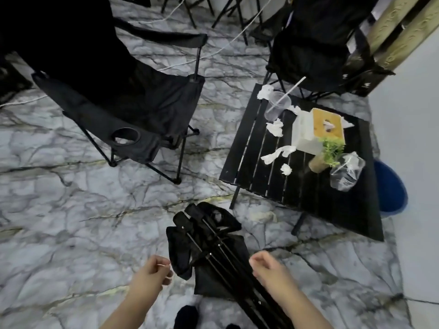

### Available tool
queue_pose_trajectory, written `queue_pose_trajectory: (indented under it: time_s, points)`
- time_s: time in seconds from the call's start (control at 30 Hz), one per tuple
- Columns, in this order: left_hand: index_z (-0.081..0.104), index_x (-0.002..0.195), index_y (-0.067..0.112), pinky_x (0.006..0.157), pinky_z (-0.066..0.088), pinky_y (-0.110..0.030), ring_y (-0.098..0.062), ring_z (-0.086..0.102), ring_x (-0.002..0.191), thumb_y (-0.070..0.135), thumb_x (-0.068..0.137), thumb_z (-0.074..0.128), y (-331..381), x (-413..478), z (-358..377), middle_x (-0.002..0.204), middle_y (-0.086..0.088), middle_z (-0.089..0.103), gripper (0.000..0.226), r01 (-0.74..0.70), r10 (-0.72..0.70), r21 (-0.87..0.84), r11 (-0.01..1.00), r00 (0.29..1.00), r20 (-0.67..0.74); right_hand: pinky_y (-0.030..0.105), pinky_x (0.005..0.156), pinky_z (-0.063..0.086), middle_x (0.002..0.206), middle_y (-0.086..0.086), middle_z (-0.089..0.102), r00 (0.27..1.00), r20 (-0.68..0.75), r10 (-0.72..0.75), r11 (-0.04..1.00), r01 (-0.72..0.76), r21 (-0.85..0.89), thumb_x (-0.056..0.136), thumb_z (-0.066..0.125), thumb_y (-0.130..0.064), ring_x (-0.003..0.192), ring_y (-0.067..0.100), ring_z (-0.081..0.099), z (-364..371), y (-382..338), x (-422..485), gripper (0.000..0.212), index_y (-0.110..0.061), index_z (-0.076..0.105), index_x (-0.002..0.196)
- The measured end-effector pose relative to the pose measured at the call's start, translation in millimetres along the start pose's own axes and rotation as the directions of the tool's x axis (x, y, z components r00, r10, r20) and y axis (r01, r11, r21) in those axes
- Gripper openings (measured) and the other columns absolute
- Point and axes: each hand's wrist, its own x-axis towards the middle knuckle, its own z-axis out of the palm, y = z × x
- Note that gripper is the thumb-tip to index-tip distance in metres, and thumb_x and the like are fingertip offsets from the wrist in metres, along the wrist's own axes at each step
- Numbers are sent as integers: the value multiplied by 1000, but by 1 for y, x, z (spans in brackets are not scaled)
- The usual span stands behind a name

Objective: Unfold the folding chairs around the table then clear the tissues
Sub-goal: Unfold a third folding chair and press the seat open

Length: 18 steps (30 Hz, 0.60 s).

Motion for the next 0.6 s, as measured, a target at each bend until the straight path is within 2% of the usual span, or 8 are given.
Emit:
queue_pose_trajectory:
  time_s: [0.1, 0.23, 0.3, 0.4, 0.47, 0.6]
  points:
    - [56, 85, 7, 61, 37, -32, -25, 54, 64, 7, 91, 50, -24, 36, 18, 74, -11, 63, 9, 2, -6, -73, 997, 998, -58, 32, 88, 47, 96, -8, 65, 998, 49, -44, 998, 45, -35, 91, 54, -32, 95, 11, 61, 19, 6, 55, 10, -28, 62, 87]
    - [56, 89, 5, 61, 37, -32, -24, 54, 66, 5, 91, 47, -58, 90, 48, 75, -11, 63, 9, 17, -34, -182, 983, 996, -88, 34, 91, 47, 92, -8, 63, 990, 105, -93, 992, 101, -72, 91, 54, -30, 95, 14, 60, 49, 24, 130, 9, -25, 61, 88]
    - [55, 90, 5, 61, 38, -30, -23, 52, 66, 3, 92, 45, -74, 118, 65, 74, -10, 61, 11, 24, -43, -194, 981, 995, -94, 31, 87, 46, 90, -9, 61, 985, 133, -108, 990, 120, -81, 91, 55, -31, 95, 14, 60, 65, 37, 166, 10, -25, 61, 87]
    - [56, 87, 7, 59, 39, -30, -22, 50, 64, 2, 91, 46, -97, 165, 83, 72, -8, 58, 11, 9, -23, -135, 991, 994, -108, 21, 79, 43, 89, -10, 62, 979, 137, -151, 984, 162, -74, 88, 60, -28, 92, 11, 59, 91, 54, 213, 5, -24, 62, 86]
    - [56, 86, 13, 61, 39, -31, -22, 51, 64, 6, 89, 48, -106, 200, 92, 76, -6, 59, 11, -14, 5, -72, 997, 993, -122, 20, 81, 41, 97, -9, 63, 974, 154, -168, 977, 185, -104, 88, 61, -29, 97, 9, 58, 109, 61, 245, 4, -26, 60, 90]
    - [54, 94, 21, 74, 44, -26, -12, 58, 84, 8, 89, 54, -114, 276, 99, 103, -5, 58, 14, -120, 121, 15, 993, 980, -159, 25, 84, 42, 105, -10, 57, 948, 114, -298, 918, 317, -238, 89, 57, -35, 104, 11, 54, 140, 59, 318, 15, -26, 60, 101]
